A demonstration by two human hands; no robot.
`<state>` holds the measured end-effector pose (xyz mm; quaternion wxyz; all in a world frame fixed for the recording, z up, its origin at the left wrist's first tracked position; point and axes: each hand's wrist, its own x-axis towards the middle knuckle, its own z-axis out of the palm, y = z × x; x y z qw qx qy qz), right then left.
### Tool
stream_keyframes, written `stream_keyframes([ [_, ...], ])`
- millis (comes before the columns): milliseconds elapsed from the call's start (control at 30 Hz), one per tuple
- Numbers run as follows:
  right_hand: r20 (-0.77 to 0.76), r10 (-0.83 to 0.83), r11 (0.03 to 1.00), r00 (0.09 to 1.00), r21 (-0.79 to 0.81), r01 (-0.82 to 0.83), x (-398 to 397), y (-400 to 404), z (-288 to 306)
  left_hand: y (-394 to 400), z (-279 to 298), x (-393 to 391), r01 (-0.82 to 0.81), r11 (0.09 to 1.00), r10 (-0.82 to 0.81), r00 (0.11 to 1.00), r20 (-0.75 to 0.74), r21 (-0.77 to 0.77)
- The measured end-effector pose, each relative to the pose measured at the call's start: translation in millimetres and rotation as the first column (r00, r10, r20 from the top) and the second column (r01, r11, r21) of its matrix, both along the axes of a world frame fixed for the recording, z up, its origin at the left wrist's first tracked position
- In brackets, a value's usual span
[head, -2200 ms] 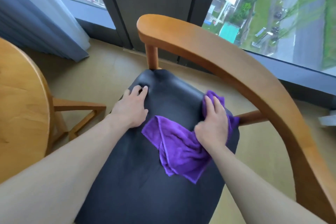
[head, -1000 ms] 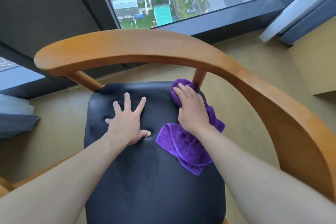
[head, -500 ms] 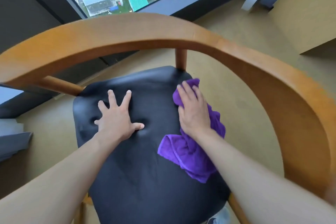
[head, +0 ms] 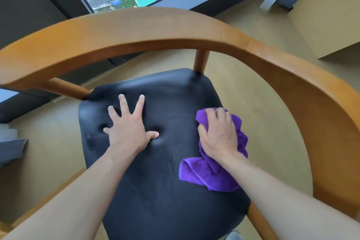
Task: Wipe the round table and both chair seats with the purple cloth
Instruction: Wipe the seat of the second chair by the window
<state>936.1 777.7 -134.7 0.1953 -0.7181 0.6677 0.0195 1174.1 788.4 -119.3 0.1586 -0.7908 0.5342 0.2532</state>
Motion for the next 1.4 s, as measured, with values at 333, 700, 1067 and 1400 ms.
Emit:
stream_keyframes([
  [333, -0.062, 0.084, 0.983, 0.995, -0.157, -0.093, 78.5, -73.6, -8.8, -1.9, -7.0, -2.1, -0.043, 0.999, 0.043, 0.999, -0.004, -0.014],
  [700, 0.115, 0.184, 0.978, 0.976, 0.075, -0.193, 20.5, -7.8, 24.0, -3.3, -0.2, -8.6, -0.041, 0.999, 0.041, 0.999, 0.009, -0.005],
  [1067, -0.025, 0.387, 0.922, 0.922, 0.021, -0.386, 54.5, 22.8, 8.2, 0.2, -0.4, -2.9, -0.027, 1.0, 0.027, 1.0, 0.013, -0.008],
  [1400, 0.332, 0.204, 0.979, 0.921, -0.045, -0.201, 51.2, -19.6, 28.1, -0.8, -2.9, -6.5, -0.055, 0.998, 0.055, 0.998, -0.001, -0.032],
])
